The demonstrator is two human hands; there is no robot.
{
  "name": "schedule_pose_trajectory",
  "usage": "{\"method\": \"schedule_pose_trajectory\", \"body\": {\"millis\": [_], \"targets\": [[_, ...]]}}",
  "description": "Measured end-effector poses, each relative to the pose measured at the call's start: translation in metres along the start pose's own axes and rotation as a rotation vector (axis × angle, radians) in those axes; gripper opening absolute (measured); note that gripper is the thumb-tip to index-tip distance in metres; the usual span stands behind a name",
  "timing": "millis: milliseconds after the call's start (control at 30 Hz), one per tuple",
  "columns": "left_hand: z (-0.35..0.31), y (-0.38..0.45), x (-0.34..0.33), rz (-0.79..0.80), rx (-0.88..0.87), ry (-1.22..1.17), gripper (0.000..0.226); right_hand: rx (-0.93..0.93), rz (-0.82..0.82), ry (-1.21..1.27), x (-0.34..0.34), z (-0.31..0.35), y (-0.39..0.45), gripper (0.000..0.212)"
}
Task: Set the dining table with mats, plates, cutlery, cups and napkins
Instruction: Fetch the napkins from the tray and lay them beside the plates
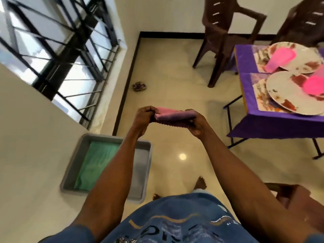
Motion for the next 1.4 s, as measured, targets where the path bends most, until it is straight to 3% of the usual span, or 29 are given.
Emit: {"method": "schedule_pose_trajectory", "body": {"millis": [133, 300, 433, 567, 633, 700, 767, 867, 933, 1100, 1233, 1300, 1400], "targets": [[-0.017, 0.021, -0.053, 0.052, 0.047, -0.009, 0.029, 0.052, -0.156, 0.365, 0.049, 0.030, -0.034, 0.024], [-0.029, 0.048, -0.132, 0.318, 0.130, -0.081, 0.036, 0.132, -0.186, 0.348, 0.120, 0.063, -0.054, 0.021], [-0.038, 0.075, -0.201, 0.386, 0.325, -0.170, 0.045, 0.209, -0.196, 0.385, 0.187, 0.092, -0.062, 0.035], [-0.056, 0.101, -0.279, 0.575, 0.283, 0.130, 0.054, 0.242, -0.202, 0.331, 0.252, 0.121, -0.063, 0.020], [-0.066, 0.111, -0.325, 0.703, 0.289, 0.208, 0.061, 0.262, -0.234, 0.249, 0.288, 0.136, -0.066, 0.025], [-0.076, 0.117, -0.368, 0.827, 0.264, 0.334, 0.051, 0.278, -0.289, 0.238, 0.323, 0.148, -0.073, 0.037], [-0.085, 0.120, -0.410, 0.898, 0.243, 0.433, 0.042, 0.317, -0.316, 0.211, 0.356, 0.161, -0.081, 0.035], [-0.098, 0.123, -0.466, 0.945, 0.183, 0.522, 0.052, 0.317, -0.351, 0.146, 0.397, 0.175, -0.092, 0.027], [-0.100, 0.125, -0.506, 1.010, 0.170, 0.517, 0.039, 0.342, -0.404, 0.167, 0.426, 0.182, -0.097, 0.029], [-0.096, 0.145, -0.588, 0.971, 0.289, 0.252, 0.039, 0.327, -0.548, 0.541, 0.481, 0.179, -0.105, 0.043], [-0.098, 0.161, -0.652, 0.904, 0.317, 0.144, 0.011, 0.264, -0.564, 0.587, 0.522, 0.174, -0.106, 0.030], [-0.100, 0.178, -0.682, 0.895, 0.335, 0.134, 0.010, 0.283, -0.564, 0.580, 0.542, 0.182, -0.102, 0.032], [-0.109, 0.197, -0.721, 0.947, 0.394, 0.087, 0.017, 0.300, -0.614, 0.556, 0.572, 0.200, -0.097, 0.017]]}}
Point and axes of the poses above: each hand's wrist, its own y-axis towards the middle knuckle, its own x-axis out of the back of the hand, z = x × y, the point moved 3 cm from there along y, towards the middle knuckle, and after that the axes turned 6 degrees about y, right-handed, at the moved point
